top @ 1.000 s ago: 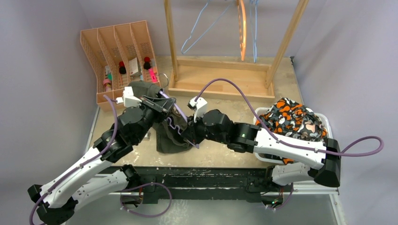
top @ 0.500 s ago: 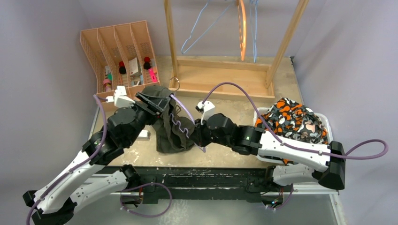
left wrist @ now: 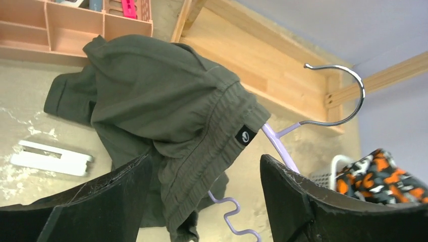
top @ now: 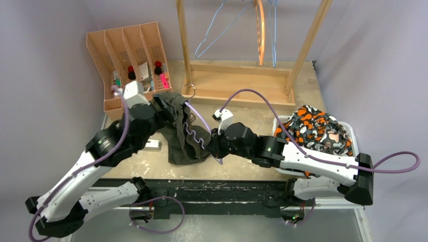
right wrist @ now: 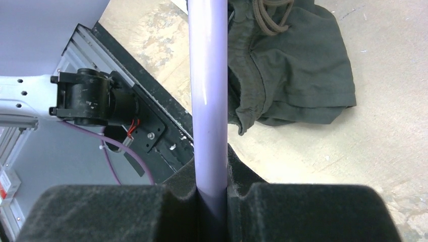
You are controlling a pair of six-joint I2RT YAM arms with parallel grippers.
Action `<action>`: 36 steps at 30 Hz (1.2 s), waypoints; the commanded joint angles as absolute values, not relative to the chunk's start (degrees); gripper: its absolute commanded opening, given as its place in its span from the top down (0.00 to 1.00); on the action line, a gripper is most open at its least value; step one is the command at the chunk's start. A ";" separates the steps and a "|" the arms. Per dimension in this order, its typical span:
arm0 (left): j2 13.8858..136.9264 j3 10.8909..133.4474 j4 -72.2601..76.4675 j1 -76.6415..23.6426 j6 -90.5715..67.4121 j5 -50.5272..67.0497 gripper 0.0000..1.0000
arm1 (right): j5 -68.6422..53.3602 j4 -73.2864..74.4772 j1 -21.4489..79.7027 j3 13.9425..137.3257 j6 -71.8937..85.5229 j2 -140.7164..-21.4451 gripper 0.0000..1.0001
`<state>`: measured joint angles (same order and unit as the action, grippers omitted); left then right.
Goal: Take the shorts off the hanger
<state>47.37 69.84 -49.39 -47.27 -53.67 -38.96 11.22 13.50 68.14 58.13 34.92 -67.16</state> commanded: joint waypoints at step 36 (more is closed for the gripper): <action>63.52 77.60 -45.14 -40.12 -36.14 -33.79 0.87 | 12.09 13.83 67.94 60.88 36.49 -63.16 1.00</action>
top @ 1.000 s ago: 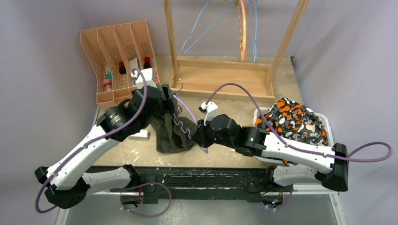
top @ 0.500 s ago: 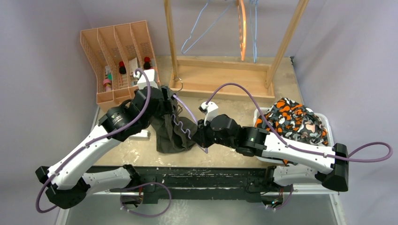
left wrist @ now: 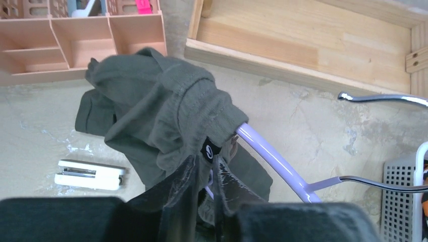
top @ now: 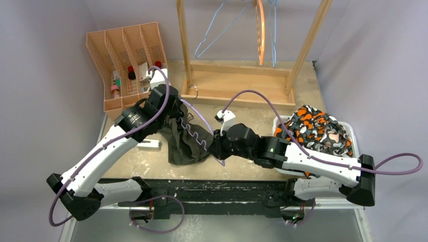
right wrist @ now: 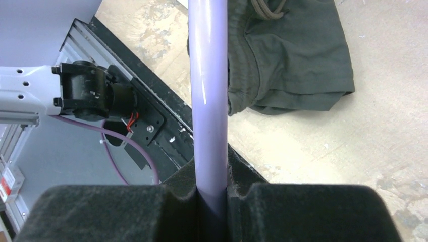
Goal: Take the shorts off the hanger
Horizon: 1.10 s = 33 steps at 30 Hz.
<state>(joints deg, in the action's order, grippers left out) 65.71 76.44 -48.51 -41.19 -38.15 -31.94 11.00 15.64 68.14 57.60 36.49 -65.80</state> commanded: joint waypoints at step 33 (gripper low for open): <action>62.65 68.27 -38.53 -38.57 -33.41 -20.23 0.46 | 9.21 12.94 67.94 56.80 36.02 -57.49 1.00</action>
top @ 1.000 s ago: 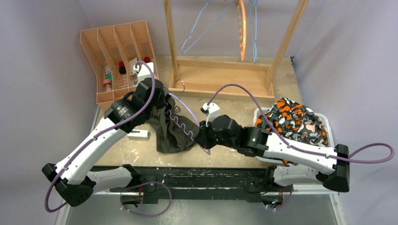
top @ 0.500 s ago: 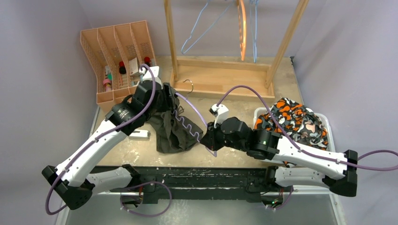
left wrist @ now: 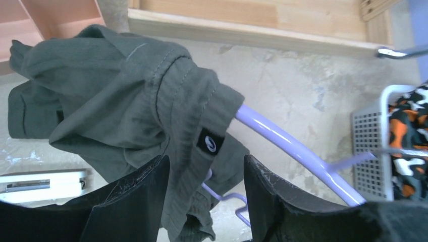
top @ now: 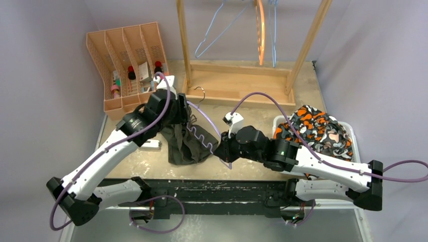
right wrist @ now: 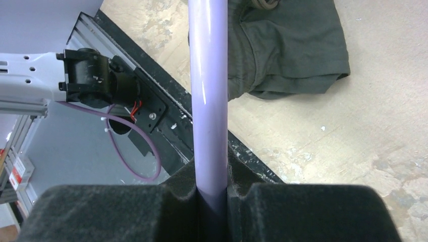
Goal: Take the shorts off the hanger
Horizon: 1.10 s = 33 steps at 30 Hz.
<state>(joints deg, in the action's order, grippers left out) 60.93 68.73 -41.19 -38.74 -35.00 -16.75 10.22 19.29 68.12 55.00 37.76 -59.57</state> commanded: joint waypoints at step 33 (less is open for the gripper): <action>66.44 75.28 -43.98 -37.68 -31.45 -34.98 1.00 | 4.44 27.49 67.92 52.93 37.35 -51.81 1.00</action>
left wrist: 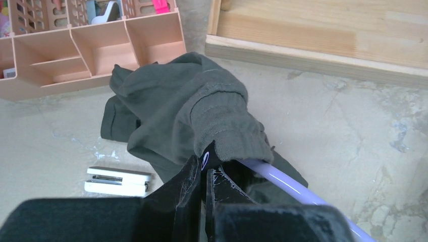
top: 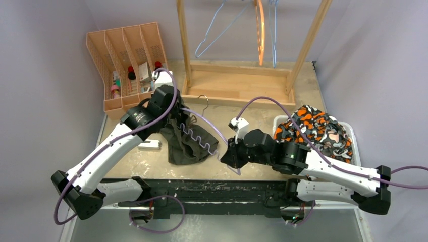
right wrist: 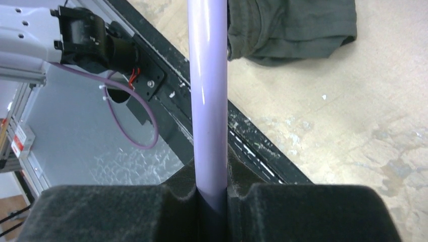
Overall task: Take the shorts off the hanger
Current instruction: Remove the shorts from the hanger, then place the shorts at the center of the board.
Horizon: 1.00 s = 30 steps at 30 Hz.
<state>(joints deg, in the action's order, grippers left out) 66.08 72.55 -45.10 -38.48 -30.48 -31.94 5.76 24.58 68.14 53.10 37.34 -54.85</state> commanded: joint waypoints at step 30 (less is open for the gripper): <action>64.60 64.67 -41.64 -36.80 -33.99 -23.13 1.00 | 18.98 51.34 67.92 58.77 53.51 -34.13 1.00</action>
<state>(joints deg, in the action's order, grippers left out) 65.43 65.10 -43.79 -37.15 -33.41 -23.94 13.02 48.14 68.20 53.52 49.93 -34.68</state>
